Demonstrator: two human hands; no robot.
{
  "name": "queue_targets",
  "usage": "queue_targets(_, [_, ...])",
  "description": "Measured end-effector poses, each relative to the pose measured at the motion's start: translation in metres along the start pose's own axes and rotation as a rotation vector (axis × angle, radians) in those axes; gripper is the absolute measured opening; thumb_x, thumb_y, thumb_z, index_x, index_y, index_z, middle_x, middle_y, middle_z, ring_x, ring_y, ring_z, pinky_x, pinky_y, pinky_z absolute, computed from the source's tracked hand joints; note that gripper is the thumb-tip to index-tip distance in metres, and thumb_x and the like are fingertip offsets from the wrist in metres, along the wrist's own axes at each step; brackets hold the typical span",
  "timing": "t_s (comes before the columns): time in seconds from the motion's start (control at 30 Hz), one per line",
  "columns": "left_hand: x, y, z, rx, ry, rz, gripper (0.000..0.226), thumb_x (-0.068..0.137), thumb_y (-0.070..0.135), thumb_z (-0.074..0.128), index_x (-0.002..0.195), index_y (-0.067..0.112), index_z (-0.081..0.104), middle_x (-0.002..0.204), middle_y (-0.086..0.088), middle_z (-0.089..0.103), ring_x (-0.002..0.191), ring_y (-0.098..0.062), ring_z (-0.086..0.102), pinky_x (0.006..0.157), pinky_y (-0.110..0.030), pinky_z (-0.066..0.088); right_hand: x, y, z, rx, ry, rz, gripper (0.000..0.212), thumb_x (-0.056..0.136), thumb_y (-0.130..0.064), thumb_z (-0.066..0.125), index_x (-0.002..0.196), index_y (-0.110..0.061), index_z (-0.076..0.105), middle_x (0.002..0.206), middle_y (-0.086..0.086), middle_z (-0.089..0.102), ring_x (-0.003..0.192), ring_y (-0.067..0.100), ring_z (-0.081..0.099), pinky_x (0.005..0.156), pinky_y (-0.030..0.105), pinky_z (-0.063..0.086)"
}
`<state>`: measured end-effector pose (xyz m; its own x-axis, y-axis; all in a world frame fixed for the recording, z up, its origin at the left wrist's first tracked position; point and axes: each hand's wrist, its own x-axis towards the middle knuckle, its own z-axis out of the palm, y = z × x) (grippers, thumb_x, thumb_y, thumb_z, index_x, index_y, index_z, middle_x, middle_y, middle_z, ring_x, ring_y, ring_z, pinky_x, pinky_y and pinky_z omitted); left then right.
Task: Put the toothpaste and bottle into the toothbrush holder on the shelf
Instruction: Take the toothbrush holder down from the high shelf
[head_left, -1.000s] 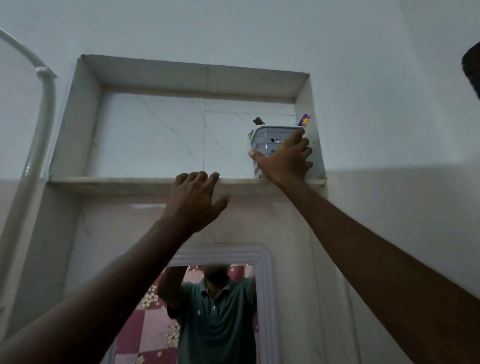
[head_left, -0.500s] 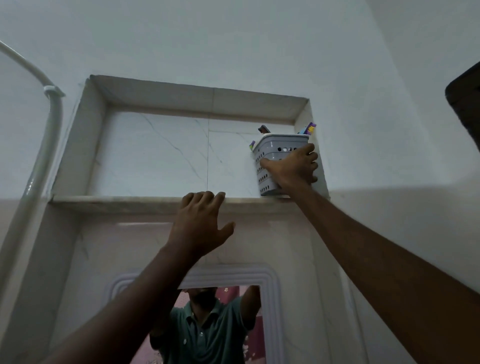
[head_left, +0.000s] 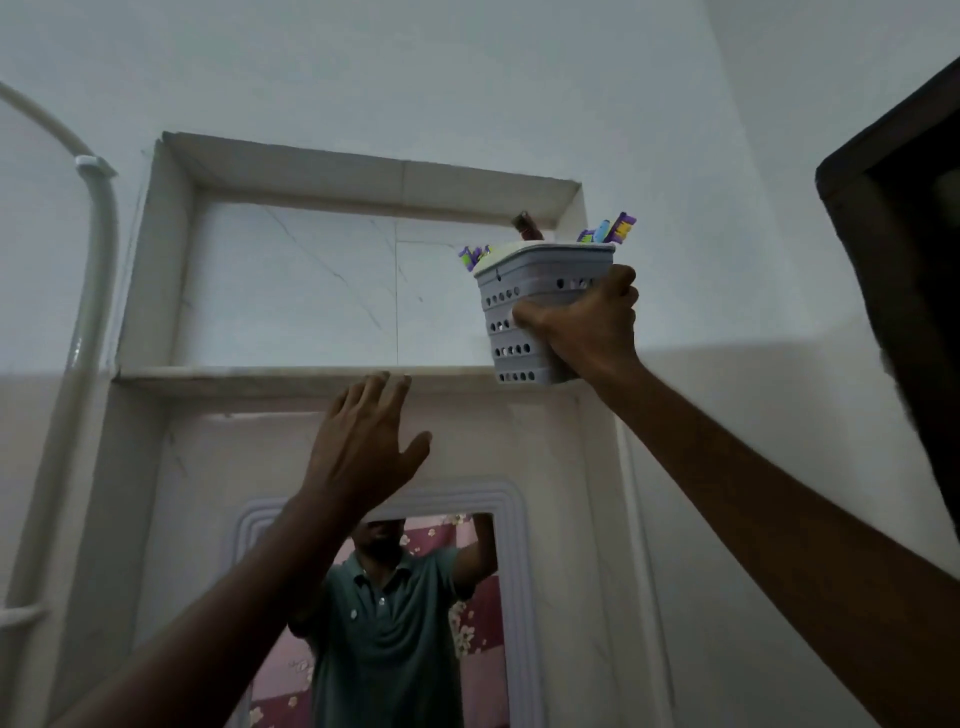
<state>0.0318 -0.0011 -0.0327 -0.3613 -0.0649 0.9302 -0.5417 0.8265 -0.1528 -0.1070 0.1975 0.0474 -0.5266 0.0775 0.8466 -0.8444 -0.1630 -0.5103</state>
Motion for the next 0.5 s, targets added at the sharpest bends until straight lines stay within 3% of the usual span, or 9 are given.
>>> queue_targets(0.17, [-0.061, 0.012, -0.016, -0.076, -0.032, -0.008, 0.075, 0.085, 0.061, 0.039, 0.144, 0.014, 0.045, 0.146, -0.014, 0.051, 0.136, -0.032, 0.046, 0.111, -0.044, 0.034, -0.068, 0.036, -0.016, 0.080, -0.107, 0.052, 0.118, 0.035, -0.062, 0.078, 0.133, -0.013, 0.032, 0.134, 0.010, 0.045, 0.126, 0.032, 0.053, 0.099, 0.057, 0.054])
queue_targets(0.43, [-0.193, 0.023, -0.006, -0.166, -0.166, -0.014, 0.064, 0.087, 0.054, 0.049, 0.140, 0.019, 0.048, 0.144, -0.009, 0.052, 0.132, -0.030, 0.048, 0.107, -0.043, 0.038, -0.217, 0.127, -0.037, 0.120, -0.280, 0.070, 0.109, 0.048, -0.050, 0.085, 0.133, -0.013, 0.028, 0.138, 0.010, 0.049, 0.125, 0.023, 0.059, 0.100, 0.038, 0.057])
queue_targets(0.5, [-0.231, 0.025, 0.003, -0.164, -0.244, -0.054, 0.067, 0.088, 0.057, 0.046, 0.143, 0.019, 0.047, 0.148, -0.008, 0.049, 0.137, -0.028, 0.045, 0.109, -0.044, 0.037, -0.262, 0.146, -0.044, 0.124, -0.316, 0.118, 0.106, 0.049, -0.049, 0.084, 0.132, -0.013, 0.028, 0.136, 0.007, 0.054, 0.122, 0.020, 0.061, 0.097, 0.025, 0.056])
